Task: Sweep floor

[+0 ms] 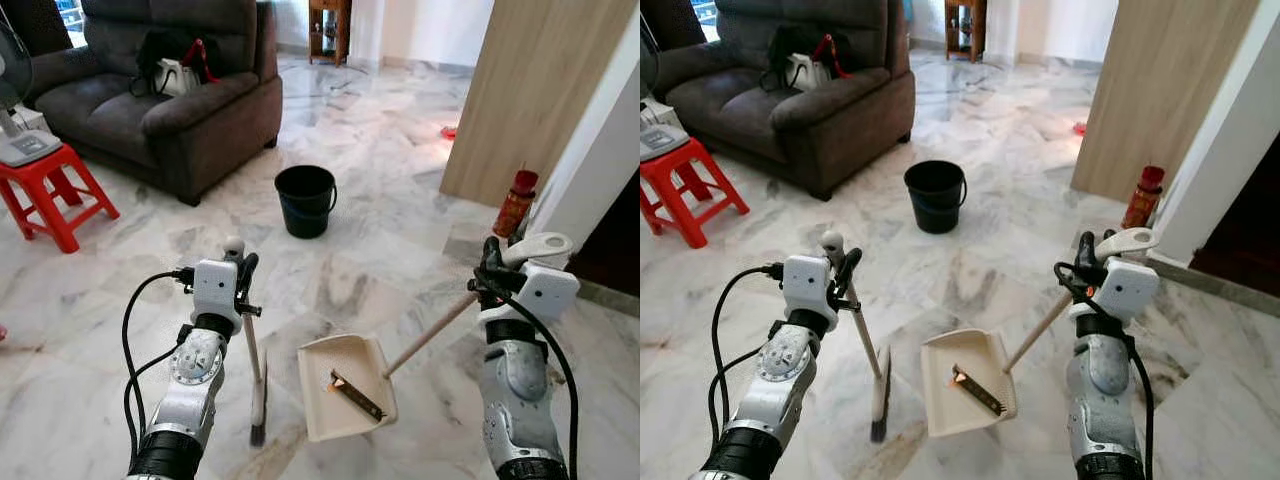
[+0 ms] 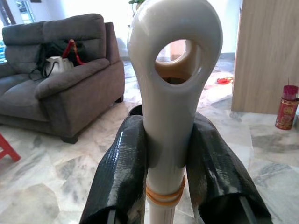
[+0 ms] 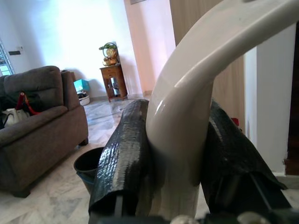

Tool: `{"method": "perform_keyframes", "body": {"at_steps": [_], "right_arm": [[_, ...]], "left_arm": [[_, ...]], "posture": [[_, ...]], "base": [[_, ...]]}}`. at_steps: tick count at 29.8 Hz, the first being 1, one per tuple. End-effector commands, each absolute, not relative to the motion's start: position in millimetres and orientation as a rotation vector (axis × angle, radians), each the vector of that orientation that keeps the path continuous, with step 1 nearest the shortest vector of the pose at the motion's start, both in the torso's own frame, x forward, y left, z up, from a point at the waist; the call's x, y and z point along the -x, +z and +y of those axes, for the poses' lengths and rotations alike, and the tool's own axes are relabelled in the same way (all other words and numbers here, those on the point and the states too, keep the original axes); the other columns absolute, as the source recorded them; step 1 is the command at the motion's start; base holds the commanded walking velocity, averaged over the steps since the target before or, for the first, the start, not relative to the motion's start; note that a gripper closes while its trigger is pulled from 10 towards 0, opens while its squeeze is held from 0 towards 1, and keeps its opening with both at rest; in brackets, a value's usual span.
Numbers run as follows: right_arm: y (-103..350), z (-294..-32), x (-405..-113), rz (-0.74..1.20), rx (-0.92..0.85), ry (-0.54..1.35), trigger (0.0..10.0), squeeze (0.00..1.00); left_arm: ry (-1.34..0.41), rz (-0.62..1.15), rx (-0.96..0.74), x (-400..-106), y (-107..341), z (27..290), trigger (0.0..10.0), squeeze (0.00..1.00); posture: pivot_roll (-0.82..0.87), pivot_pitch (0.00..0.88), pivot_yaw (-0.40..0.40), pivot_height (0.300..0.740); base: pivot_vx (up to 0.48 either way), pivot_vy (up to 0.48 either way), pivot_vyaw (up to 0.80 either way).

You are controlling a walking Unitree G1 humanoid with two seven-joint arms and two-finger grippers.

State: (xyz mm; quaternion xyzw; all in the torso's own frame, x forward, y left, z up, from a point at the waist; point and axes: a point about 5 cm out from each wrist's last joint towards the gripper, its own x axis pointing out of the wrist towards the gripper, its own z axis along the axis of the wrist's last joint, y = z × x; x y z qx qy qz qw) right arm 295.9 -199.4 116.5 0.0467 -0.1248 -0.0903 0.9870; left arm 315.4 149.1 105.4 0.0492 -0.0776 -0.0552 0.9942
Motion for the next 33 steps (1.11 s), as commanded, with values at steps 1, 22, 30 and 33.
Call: {"method": "perform_keyframes", "body": {"at_steps": [1, 22, 30, 33], "right_arm": [[130.3, -198.9, -298.5, -0.309, -0.106, -0.173, 10.0, 0.00], [131.7, -195.1, -298.8, -0.318, -0.079, -0.155, 10.0, 0.00], [131.7, -192.4, -297.7, -0.322, -0.060, -0.145, 10.0, 0.00], [131.3, -192.1, -297.7, -0.320, -0.078, -0.147, 10.0, 0.00]], "left_arm": [[-0.118, -0.215, -0.105, -318.0, 119.3, 149.0, 10.0, 0.00], [-0.145, -0.217, -0.106, -317.0, 118.4, 144.3, 10.0, 0.00], [-0.146, -0.215, -0.109, -316.2, 117.9, 145.1, 10.0, 0.00], [-0.148, -0.215, -0.108, -316.3, 117.9, 144.7, 10.0, 0.00]], "posture": [[-0.10, 0.000, 0.039, 0.740], [-0.10, 0.000, 0.043, 0.740], [-0.10, 0.000, 0.045, 0.740], [-0.10, 0.000, 0.045, 0.740]], "base": [[0.360, 0.000, 0.00], [0.366, 0.000, 0.14], [0.375, 0.000, 0.18], [0.375, 0.000, 0.51]]}}
